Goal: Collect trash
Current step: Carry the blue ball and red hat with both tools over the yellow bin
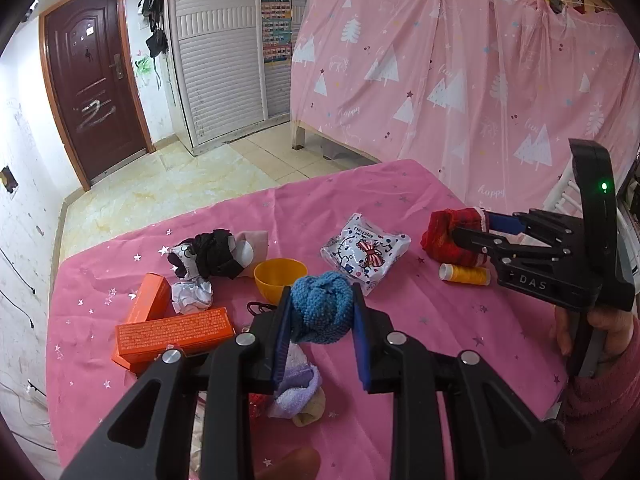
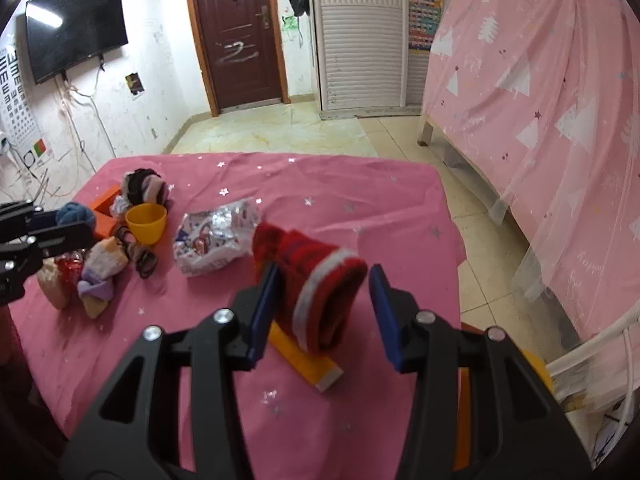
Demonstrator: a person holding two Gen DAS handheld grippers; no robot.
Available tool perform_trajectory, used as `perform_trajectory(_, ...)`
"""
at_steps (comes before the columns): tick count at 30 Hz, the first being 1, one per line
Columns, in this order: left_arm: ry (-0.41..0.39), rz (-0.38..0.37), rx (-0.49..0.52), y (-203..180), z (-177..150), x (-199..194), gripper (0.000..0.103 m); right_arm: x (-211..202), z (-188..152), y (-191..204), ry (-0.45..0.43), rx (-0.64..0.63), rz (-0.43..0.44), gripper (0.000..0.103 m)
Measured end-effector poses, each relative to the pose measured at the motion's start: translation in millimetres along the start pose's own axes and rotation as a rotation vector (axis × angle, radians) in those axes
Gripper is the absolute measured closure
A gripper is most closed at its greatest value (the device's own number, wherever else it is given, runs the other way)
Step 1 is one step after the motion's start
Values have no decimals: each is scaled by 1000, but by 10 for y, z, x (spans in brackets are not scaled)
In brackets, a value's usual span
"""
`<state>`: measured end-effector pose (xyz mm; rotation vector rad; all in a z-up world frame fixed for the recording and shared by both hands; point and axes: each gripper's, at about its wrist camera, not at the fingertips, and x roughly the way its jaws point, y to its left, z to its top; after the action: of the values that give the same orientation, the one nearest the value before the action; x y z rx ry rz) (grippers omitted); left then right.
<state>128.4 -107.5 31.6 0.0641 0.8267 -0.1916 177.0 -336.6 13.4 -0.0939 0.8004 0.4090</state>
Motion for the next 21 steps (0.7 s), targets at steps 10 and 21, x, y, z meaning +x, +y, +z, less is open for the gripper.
perform_trajectory(10,4,-2,-3,7,17,18,82,20,129,76,-7,-45,-26,68)
perform_trajectory(21,1,-8,10,-54,60,31,82,-186,261,-149,-44,83,133,80)
